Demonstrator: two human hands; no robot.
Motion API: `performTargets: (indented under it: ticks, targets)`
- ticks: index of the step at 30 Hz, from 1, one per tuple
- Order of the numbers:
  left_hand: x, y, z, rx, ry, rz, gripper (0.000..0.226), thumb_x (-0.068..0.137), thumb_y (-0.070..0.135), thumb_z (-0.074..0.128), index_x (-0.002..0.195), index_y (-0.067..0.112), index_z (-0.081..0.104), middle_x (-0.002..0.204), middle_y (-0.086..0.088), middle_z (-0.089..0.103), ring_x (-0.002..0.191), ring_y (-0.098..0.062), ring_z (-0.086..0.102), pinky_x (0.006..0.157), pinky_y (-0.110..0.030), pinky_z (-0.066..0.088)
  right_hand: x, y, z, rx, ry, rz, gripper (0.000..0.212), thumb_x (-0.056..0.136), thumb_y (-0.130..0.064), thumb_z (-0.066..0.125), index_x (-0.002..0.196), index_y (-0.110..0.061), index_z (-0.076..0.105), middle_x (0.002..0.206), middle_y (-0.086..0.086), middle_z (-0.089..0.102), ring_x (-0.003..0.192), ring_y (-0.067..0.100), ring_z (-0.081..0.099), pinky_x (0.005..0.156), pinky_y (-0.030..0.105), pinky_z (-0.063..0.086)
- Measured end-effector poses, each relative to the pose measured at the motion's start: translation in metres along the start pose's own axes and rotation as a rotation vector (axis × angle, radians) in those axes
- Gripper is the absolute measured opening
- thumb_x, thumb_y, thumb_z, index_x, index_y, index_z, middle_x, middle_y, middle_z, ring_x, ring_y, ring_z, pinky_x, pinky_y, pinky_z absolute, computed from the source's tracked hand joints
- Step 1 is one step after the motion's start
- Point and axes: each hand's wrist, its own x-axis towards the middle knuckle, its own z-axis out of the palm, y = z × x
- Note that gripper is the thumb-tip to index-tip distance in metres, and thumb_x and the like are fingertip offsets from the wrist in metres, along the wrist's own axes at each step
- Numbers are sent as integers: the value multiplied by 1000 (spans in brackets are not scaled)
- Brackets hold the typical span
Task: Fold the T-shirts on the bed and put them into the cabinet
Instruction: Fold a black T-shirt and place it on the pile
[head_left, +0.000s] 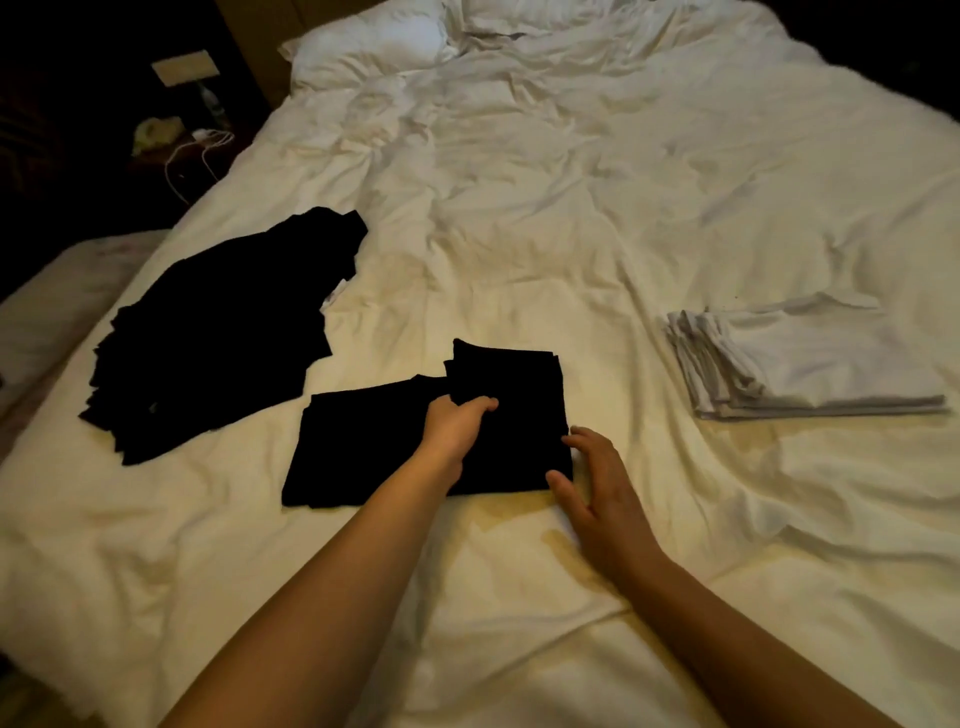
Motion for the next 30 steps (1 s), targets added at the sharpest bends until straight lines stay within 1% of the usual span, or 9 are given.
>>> performTargets:
  ticks: [3, 8, 12, 16, 21, 23, 25, 28, 30]
  targets:
    - [8, -1, -38, 39, 27, 46, 30, 94, 17, 66, 123, 11, 65, 108, -4, 71, 96, -21, 69, 75, -29, 55, 11, -9, 11, 0, -93, 54, 57, 97, -57, 41, 143, -24, 44, 150, -8, 40, 140, 7, 35, 115, 35, 34]
    - [17, -11, -96, 143, 151, 132, 23, 93, 17, 67, 115, 16, 66, 103, 0, 70, 92, -17, 66, 77, -29, 53, 39, -37, 39, -143, -276, 53, 57, 101, -55, 39, 152, -31, 34, 162, -11, 23, 149, 7, 16, 122, 37, 20]
    - [22, -22, -139, 214, 213, 163, 34, 91, 19, 67, 125, 14, 64, 107, 2, 66, 98, -21, 63, 85, -33, 50, 53, -56, 63, -218, -427, 38, 63, 98, -62, 32, 153, -32, 33, 165, -11, 10, 152, 7, -1, 124, 37, 9]
    - [26, -32, -172, 247, 280, 121, 39, 89, 22, 70, 126, 13, 64, 116, -5, 69, 103, -25, 64, 90, -36, 52, 55, -65, 83, -281, -471, -25, 60, 99, -58, 33, 152, -30, 36, 165, -9, 14, 151, 7, -2, 124, 35, 8]
    - [30, -39, -192, 304, 315, 118, 30, 88, 26, 70, 115, 11, 67, 109, -7, 71, 96, -25, 64, 82, -34, 51, 51, -71, 95, -239, -416, -53, 54, 101, -52, 40, 149, -29, 40, 164, -10, 11, 150, 4, -7, 123, 34, 7]
    - [34, -43, -198, 431, 359, 139, 37, 86, 37, 70, 113, 12, 67, 110, -10, 68, 104, -31, 62, 88, -40, 52, 48, -76, 99, -177, -331, 12, 54, 101, -49, 43, 149, -26, 38, 163, -12, 10, 150, 4, -2, 122, 31, 9]
    - [37, -46, -200, 533, 393, 133, 53, 82, 46, 72, 120, 10, 60, 117, -13, 60, 113, -35, 55, 95, -45, 49, 47, -80, 101, -68, -196, 144, 54, 101, -46, 46, 148, -24, 35, 159, -8, 18, 148, 9, 15, 121, 31, 19]
    - [39, -45, -203, 445, 322, 47, 70, 79, 51, 76, 128, 7, 50, 124, -9, 59, 113, -32, 59, 94, -42, 50, 54, -82, 102, 121, -49, 364, 51, 100, -40, 51, 144, -19, 37, 137, -2, 49, 125, 14, 49, 103, 30, 41]
    - [41, -46, -205, 302, 227, -24, 73, 72, 54, 80, 125, 9, 56, 119, -5, 67, 105, -27, 66, 94, -40, 54, 63, -80, 102, 227, -36, 520, 47, 99, -39, 55, 137, -13, 44, 125, 1, 59, 113, 20, 58, 96, 34, 47]
